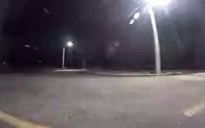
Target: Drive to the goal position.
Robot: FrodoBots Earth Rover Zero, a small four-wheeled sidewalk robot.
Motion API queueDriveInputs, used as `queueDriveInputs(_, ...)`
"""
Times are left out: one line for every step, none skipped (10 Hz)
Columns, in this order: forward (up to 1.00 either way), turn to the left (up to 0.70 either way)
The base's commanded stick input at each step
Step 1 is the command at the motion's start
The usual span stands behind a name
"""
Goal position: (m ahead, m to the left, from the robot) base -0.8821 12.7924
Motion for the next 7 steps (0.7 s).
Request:
queueDriveInputs(0.42,0.36)
queueDriveInputs(0.0,0.45)
queueDriveInputs(0.0,0.45)
queueDriveInputs(0.0,0.45)
queueDriveInputs(0.0,0.45)
queueDriveInputs(0.0,0.45)
queueDriveInputs(0.0,0.45)
